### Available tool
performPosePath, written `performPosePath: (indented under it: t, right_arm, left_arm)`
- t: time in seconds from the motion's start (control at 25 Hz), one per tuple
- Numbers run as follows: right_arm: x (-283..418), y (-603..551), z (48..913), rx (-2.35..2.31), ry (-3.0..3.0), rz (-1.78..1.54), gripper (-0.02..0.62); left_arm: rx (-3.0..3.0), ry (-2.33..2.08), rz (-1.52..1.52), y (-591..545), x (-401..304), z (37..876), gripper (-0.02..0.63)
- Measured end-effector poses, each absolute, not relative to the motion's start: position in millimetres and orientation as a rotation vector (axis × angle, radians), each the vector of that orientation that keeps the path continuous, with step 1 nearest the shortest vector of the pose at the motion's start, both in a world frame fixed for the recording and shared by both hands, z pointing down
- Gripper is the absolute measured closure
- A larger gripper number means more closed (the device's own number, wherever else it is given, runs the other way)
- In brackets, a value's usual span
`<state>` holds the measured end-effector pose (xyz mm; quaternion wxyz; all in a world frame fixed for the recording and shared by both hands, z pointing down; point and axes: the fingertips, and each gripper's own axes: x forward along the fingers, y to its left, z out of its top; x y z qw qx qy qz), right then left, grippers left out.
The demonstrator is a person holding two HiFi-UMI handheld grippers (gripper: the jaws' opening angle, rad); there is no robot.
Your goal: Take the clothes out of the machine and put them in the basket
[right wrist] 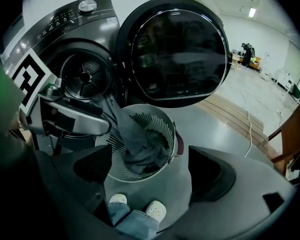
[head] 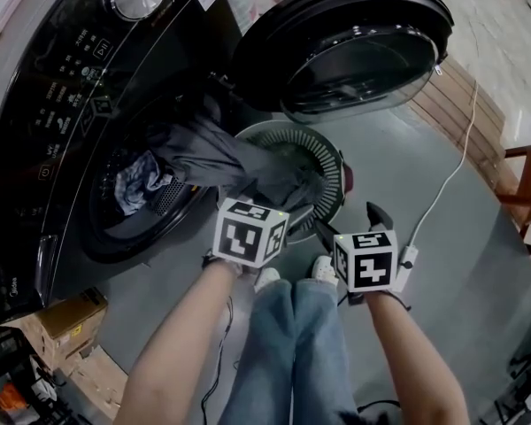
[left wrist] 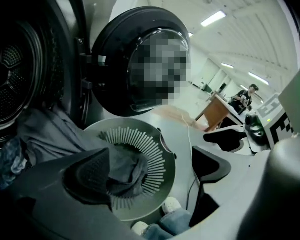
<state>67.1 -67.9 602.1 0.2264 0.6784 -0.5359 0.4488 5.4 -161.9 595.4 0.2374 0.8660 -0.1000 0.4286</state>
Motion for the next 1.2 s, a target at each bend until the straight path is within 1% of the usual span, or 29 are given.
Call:
performPosePath:
  t: [0.2,0.44,0.84,1.2]
  right_arm:
    - [62,-71,608,1.854,-1.477,1.241,0.117]
    - [55,-78,617,1.834,-1.47,1.252,0.117]
    - [42,-100,629,1.828,-1.458,1.297,0.12]
    - [30,-138,651,1.791,-1.481,1.269,0.126]
  left_arm:
    - [2.415,-0.421,1.264,-197,-13,608,0.095]
    - [2.511,-0.554,1.461,-260,-46,617,0.091]
    - [2.49,-0.821,1.66,-371,-107,624,0.071]
    - [2.443,-0.875,1.819,-449,-124,657,0.037]
